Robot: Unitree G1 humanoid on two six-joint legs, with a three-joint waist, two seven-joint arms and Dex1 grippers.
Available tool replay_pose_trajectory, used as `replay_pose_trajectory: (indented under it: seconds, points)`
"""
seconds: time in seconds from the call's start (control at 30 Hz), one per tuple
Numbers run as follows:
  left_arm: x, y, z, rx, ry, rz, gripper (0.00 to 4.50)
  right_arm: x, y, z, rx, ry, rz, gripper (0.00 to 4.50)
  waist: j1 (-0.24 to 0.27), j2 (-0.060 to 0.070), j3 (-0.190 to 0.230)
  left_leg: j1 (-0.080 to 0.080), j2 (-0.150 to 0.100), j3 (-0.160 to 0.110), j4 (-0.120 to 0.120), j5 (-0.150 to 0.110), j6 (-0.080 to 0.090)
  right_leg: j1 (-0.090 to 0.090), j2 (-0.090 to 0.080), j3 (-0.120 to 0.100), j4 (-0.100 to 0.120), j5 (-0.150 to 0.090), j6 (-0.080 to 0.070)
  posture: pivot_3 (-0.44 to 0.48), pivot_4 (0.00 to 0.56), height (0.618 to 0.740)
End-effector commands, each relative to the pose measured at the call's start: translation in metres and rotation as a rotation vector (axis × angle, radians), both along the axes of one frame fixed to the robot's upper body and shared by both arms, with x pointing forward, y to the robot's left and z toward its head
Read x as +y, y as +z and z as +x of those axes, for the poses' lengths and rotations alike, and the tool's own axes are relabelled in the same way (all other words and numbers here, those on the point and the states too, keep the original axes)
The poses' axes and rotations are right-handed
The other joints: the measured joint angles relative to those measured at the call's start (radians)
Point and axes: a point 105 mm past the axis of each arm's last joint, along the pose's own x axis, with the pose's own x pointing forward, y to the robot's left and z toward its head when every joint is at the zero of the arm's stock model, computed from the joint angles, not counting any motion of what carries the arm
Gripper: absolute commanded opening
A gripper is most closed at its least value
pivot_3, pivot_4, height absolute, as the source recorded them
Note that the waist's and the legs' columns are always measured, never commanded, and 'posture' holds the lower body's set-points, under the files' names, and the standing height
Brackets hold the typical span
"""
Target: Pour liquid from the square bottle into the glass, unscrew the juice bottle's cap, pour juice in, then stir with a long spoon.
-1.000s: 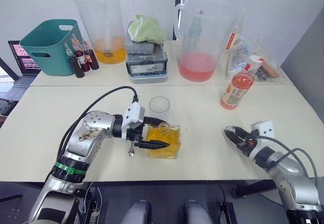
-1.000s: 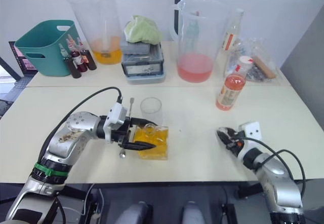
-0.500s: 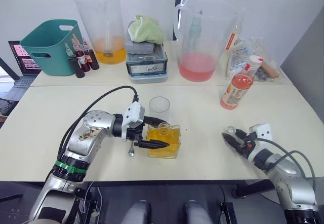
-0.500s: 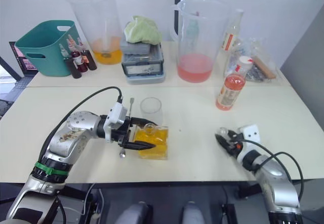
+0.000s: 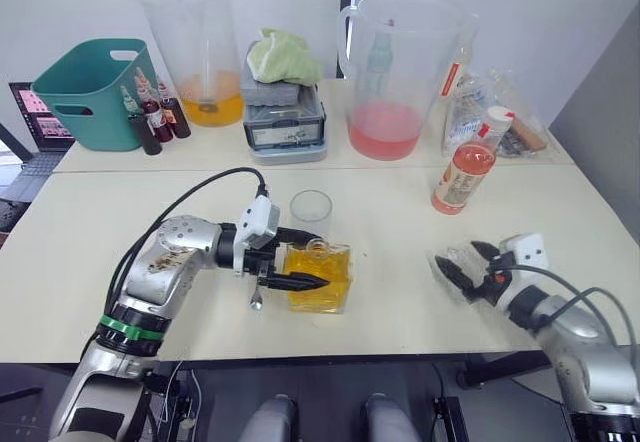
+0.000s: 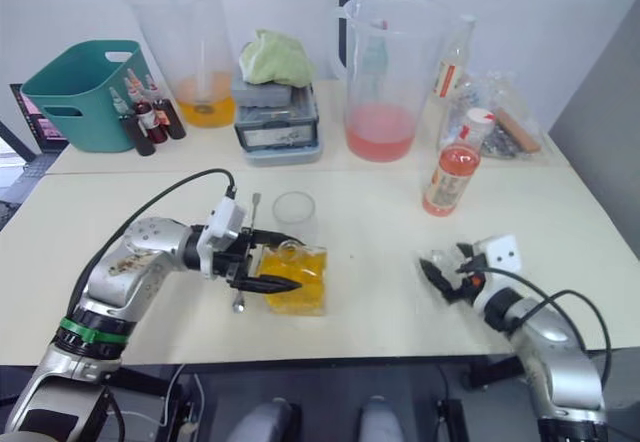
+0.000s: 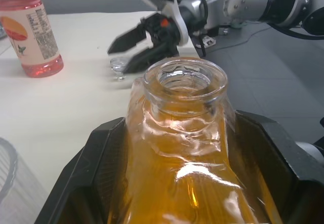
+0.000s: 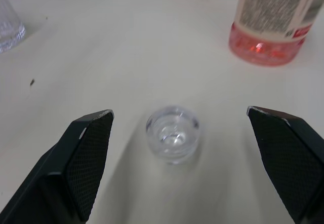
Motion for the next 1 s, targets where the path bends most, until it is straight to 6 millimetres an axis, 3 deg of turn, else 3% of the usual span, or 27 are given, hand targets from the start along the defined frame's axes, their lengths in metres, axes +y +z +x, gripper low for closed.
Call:
replay_pose_trajectory:
  seconds: [0.03,0.17,0.33,0.4,0.47,0.67,0.9,1.0]
  points:
    - [0.012,0.044,-0.012,-0.068,-0.014,-0.092,2.79,0.008,0.040,-0.008,-0.117,0.040,-0.009,4.50,-0.001,0.000,0.000,-0.001,0.000,0.000,0.000,0.000,0.000,-0.001,0.000,0.000,0.000,0.000,0.000,0.000,0.150,0.740]
    - [0.033,0.063,-0.017,-0.026,0.038,-0.100,2.79,0.029,0.066,-0.022,-0.146,0.147,-0.053,4.50,0.002,0.000,0.001,-0.001,0.000,0.000,0.000,0.000,0.000,-0.001,0.000,0.001,0.000,0.000,0.000,0.000,0.150,0.740]
    - [0.051,0.071,-0.017,-0.003,0.109,-0.076,2.79,0.059,0.085,-0.032,-0.137,0.267,-0.062,4.50,0.005,0.000,0.001,-0.001,0.000,0.000,0.000,0.000,0.000,0.000,0.000,0.001,-0.002,0.000,0.000,0.000,0.150,0.740]
    - [0.073,0.072,-0.006,-0.033,0.198,-0.013,2.79,0.087,0.091,-0.037,-0.130,0.361,-0.046,4.50,0.002,0.000,0.001,-0.001,0.000,0.000,0.000,0.000,0.000,0.000,0.000,0.001,-0.002,0.000,0.000,0.000,0.150,0.740]
    - [0.086,0.076,0.004,-0.067,0.259,0.021,2.79,0.104,0.089,-0.041,-0.104,0.417,-0.040,4.50,0.001,0.000,0.001,0.000,0.001,0.000,-0.001,0.000,0.000,-0.001,0.001,0.001,-0.003,0.000,0.000,0.000,0.150,0.740]
    - [0.105,0.083,0.028,-0.177,0.359,0.073,2.79,0.119,0.079,-0.038,-0.059,0.425,-0.053,4.50,0.014,-0.002,0.002,-0.004,0.000,-0.001,-0.002,0.000,0.000,-0.002,0.000,0.000,-0.005,0.001,0.001,0.000,0.150,0.740]
    - [0.097,0.096,0.063,-0.394,0.457,0.004,2.79,0.128,0.072,-0.030,-0.047,0.397,-0.047,4.50,0.019,-0.003,0.002,-0.009,-0.001,-0.001,0.000,0.000,0.000,-0.004,0.000,0.000,-0.008,0.004,0.003,0.000,0.150,0.740]
    - [0.077,0.089,0.077,-0.469,0.457,-0.008,2.79,0.136,0.071,-0.028,-0.046,0.403,-0.031,4.50,0.014,-0.004,0.003,-0.011,-0.001,-0.001,0.002,0.000,0.000,-0.007,0.000,0.000,-0.008,0.005,0.002,0.000,0.150,0.740]
